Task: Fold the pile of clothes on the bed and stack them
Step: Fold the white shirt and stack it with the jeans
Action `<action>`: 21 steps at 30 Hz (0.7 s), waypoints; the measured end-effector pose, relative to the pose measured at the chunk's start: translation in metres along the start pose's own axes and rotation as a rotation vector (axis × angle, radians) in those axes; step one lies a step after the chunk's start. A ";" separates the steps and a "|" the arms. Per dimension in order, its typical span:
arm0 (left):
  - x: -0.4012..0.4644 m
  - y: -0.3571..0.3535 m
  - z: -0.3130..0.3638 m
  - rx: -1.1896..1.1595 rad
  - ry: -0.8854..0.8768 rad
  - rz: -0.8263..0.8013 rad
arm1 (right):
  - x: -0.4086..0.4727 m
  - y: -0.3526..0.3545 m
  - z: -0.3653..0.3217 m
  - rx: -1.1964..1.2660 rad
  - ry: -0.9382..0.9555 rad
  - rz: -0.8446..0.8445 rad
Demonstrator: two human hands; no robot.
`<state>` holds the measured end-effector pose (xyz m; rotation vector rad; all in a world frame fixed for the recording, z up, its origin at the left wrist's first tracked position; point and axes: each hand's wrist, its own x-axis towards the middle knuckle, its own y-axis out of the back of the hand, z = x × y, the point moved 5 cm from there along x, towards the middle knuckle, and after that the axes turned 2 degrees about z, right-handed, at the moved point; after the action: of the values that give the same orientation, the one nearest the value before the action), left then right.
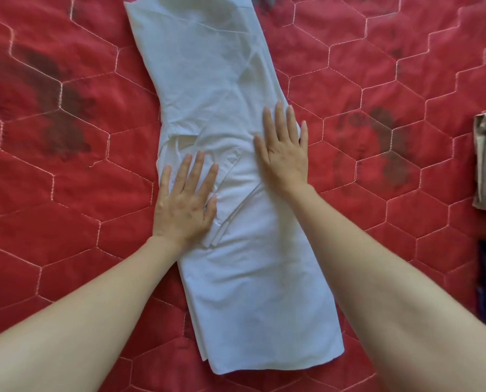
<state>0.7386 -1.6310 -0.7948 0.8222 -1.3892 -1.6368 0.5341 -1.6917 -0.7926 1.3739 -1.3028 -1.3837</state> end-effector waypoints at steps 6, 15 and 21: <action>0.001 0.002 0.001 -0.019 0.009 -0.065 | -0.141 -0.019 0.029 0.060 -0.035 -0.018; -0.076 0.007 0.052 -0.024 -0.204 -0.119 | -0.254 -0.024 0.043 0.012 0.041 -0.023; -0.206 0.001 0.083 -0.021 0.011 -0.205 | -0.318 -0.040 0.062 0.007 0.115 -0.101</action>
<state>0.7598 -1.4099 -0.7845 0.9867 -1.3132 -1.7959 0.5150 -1.3665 -0.7781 1.5188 -1.1783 -1.3463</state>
